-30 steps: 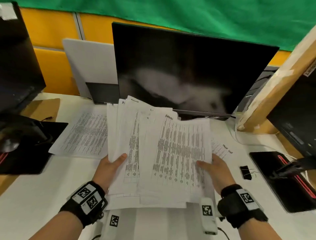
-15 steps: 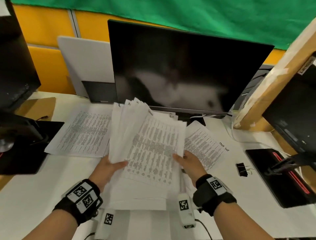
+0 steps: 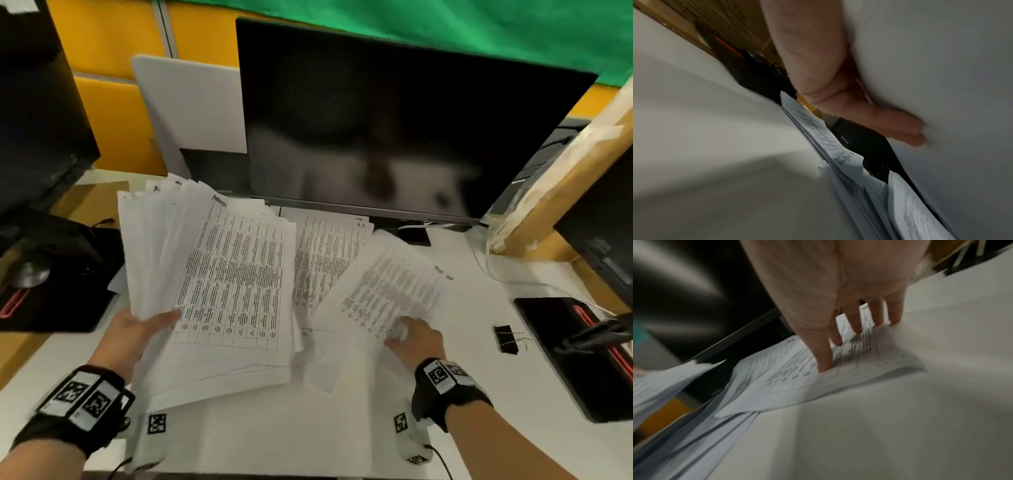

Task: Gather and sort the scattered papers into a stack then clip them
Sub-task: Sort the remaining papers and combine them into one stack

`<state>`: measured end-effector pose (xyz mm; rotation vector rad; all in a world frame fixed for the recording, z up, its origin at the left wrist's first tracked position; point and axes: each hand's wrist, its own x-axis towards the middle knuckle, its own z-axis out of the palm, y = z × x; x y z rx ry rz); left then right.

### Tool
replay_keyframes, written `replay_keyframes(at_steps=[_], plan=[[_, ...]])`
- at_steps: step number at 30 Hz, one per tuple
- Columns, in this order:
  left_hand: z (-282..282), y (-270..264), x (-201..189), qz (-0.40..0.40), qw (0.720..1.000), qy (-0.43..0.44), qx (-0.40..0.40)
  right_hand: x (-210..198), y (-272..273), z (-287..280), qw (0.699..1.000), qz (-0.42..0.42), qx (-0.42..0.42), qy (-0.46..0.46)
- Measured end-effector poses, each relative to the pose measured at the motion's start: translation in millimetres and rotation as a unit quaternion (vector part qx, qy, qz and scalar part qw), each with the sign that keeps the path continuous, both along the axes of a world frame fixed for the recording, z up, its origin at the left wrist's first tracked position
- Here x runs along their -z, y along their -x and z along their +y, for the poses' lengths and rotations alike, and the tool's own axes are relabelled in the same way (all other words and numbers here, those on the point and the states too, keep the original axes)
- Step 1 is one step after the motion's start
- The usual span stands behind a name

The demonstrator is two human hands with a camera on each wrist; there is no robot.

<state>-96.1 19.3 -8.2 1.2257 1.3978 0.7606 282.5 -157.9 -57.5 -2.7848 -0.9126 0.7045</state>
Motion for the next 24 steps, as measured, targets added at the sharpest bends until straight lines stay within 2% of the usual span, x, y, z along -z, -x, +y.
replay_keyframes(at_steps=[3, 5, 7, 9, 11, 13, 16, 18, 21, 24], plan=[[0, -4, 0, -0.006, 1.000, -0.003, 0.003, 0, 10, 4, 0.998, 0.014, -0.051, -0.043], [-1, -8, 0, -0.002, 1.000, -0.002, 0.015, -3, 10, 9, 0.998, -0.003, 0.012, -0.063], [0, -11, 1, -0.008, 1.000, 0.007, 0.018, -7, 14, 16, 0.995, -0.022, 0.094, -0.029], [0, -14, 2, -0.015, 1.000, 0.011, 0.019, -9, 17, 28, 0.991, 0.016, 0.131, -0.015], [-4, -18, 0, -0.014, 1.000, 0.007, 0.023, -9, 20, 41, 0.982, 0.074, 0.163, -0.058], [-6, -21, -2, -0.020, 0.999, 0.006, 0.028, -10, 23, 51, 0.974, 0.099, 0.172, -0.105], [-8, -23, -4, -0.025, 0.999, 0.007, 0.031, -12, 29, 67, 0.974, 0.056, 0.147, -0.163], [-9, -22, -3, -0.019, 0.999, 0.009, 0.031, -13, 34, 83, 0.985, 0.023, 0.100, -0.140], [-8, -18, -1, -0.014, 0.999, 0.014, 0.025, -10, 43, 104, 0.997, 0.013, 0.047, -0.052], [-7, -18, -2, -0.016, 1.000, 0.013, 0.016, -1, 45, 118, 0.998, 0.004, 0.056, -0.036]])
